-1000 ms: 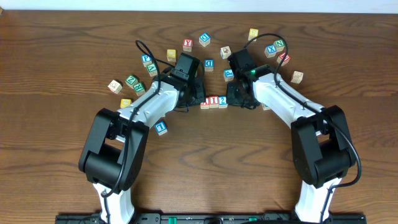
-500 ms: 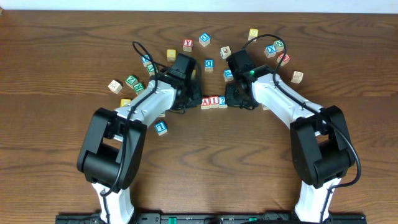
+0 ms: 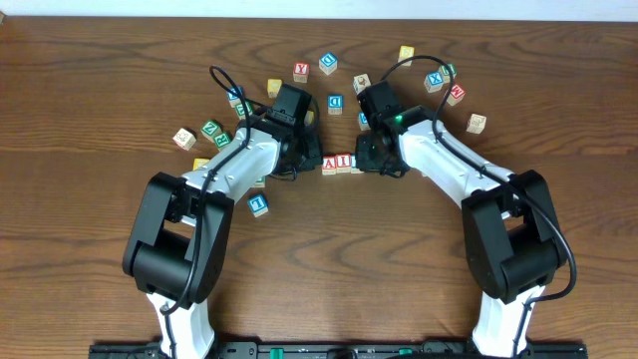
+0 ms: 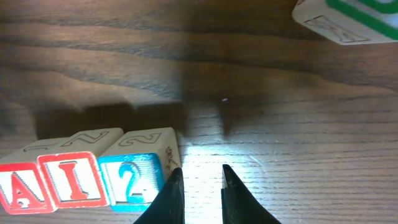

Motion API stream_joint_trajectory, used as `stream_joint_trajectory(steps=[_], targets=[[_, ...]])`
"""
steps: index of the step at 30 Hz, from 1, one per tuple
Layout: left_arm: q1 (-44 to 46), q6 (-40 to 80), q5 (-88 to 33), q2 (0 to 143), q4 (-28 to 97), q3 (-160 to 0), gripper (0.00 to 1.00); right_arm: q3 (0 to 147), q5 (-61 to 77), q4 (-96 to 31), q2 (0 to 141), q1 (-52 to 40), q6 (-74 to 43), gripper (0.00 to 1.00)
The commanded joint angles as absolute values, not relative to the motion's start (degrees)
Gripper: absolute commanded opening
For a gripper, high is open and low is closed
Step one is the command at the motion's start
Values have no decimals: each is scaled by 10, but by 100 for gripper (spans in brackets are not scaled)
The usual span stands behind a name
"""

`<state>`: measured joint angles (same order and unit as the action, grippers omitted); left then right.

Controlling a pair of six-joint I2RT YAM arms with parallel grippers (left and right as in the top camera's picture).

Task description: Spell out AI2

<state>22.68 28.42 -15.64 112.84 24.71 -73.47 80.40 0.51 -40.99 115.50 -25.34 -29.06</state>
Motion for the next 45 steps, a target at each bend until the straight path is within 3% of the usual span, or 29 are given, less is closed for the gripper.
stream_joint_trajectory(steps=[1,45], targets=[[229,274,-165,1132,244,-726,8,798,6,-409,1148,-256,-284,15],[227,255,-155,1132,213,-726,8,798,1,-405,1148,-261,-276,17]])
